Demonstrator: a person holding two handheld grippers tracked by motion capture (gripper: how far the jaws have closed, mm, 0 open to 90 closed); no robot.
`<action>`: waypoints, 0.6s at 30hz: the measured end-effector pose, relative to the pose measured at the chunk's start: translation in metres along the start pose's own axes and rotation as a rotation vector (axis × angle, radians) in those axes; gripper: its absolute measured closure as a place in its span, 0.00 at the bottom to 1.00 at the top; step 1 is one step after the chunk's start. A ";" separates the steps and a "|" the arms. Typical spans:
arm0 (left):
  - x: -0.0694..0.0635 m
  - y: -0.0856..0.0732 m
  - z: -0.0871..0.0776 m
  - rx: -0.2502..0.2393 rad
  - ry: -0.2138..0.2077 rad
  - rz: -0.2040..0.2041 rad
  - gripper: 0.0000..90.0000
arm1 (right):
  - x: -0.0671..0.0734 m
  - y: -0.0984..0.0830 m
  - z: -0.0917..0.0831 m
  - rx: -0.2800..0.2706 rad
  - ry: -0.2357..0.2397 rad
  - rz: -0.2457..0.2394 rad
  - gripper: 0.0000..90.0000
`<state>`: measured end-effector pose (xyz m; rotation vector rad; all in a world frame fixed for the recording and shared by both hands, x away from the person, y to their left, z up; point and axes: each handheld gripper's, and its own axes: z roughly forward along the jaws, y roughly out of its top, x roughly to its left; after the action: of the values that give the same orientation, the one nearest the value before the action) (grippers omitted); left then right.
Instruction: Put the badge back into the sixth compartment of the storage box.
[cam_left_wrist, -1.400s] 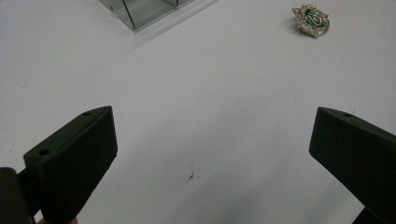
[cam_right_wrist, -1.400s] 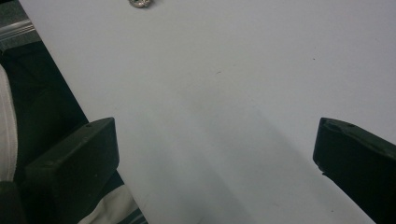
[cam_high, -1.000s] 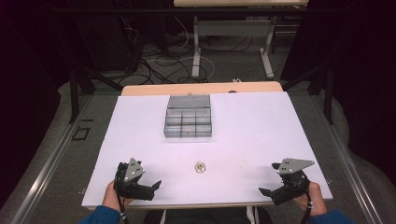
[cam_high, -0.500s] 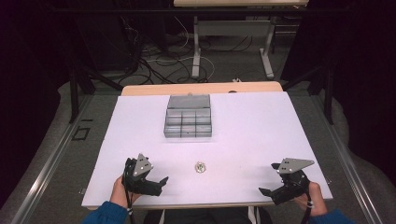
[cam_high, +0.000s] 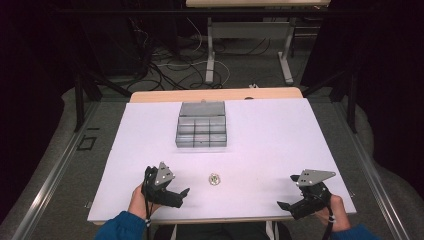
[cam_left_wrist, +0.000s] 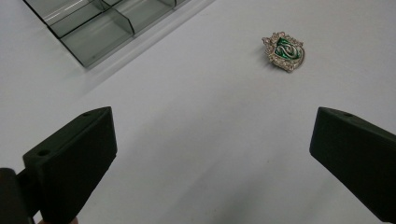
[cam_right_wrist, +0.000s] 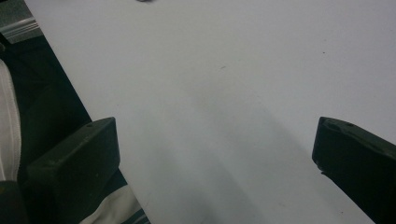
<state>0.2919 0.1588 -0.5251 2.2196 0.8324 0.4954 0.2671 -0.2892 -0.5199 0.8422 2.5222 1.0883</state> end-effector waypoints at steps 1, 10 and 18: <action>-0.001 0.001 0.001 0.002 -0.008 -0.010 0.01 | 0.001 0.000 0.000 0.008 0.000 0.006 0.00; -0.003 0.008 0.013 0.007 -0.022 -0.005 0.00 | 0.000 0.000 0.002 0.008 0.004 0.001 0.00; -0.006 0.012 0.022 0.018 -0.050 -0.009 0.00 | 0.000 0.000 0.003 0.010 0.004 -0.004 0.00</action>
<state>0.3050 0.1373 -0.5318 2.2341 0.8240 0.4282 0.2688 -0.2876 -0.5215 0.8383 2.5335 1.0775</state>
